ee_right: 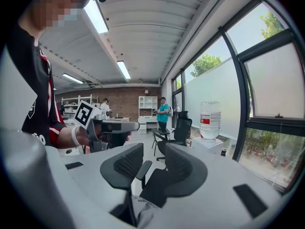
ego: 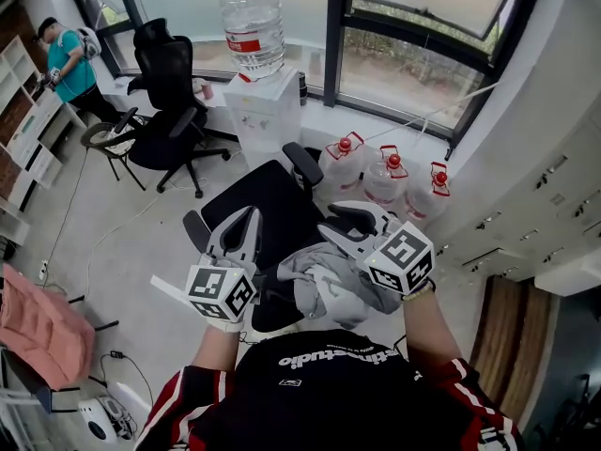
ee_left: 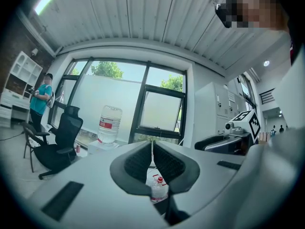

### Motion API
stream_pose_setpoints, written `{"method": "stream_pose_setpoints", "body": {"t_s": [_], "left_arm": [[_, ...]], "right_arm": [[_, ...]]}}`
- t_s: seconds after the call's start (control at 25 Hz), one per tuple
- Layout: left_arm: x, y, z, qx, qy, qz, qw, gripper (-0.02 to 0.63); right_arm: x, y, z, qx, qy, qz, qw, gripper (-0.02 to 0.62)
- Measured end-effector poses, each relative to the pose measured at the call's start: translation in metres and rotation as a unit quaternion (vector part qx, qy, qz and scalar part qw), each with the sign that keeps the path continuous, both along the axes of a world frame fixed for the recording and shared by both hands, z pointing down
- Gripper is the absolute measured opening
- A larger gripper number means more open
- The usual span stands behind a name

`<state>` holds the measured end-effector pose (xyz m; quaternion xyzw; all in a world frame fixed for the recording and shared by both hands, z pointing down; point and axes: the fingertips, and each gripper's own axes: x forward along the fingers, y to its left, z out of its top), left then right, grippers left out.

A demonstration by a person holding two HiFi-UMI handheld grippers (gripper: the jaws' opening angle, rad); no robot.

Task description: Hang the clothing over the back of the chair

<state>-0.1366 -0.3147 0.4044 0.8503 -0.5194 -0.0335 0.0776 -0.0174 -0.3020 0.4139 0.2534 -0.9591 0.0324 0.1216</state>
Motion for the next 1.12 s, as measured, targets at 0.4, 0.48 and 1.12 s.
{"method": "stream_pose_setpoints", "body": {"t_s": [0.4,0.48,1.12], "left_arm": [[-0.006,0.003,-0.006,0.008,-0.003,-0.006,0.9999,0.031],[-0.009,0.004,-0.005,0.009,-0.004,-0.009,0.9999,0.031],[-0.038,0.006,-0.003,0.02,-0.016,-0.061,0.9978,0.029]], "right_arm": [[0.001,-0.007,-0.011,0.02,-0.02,0.027,0.999,0.042],[0.004,-0.01,-0.01,0.014,-0.029,0.037,0.999,0.028],[0.063,-0.051,-0.006,0.004,-0.172,0.257,0.951,0.017]]}}
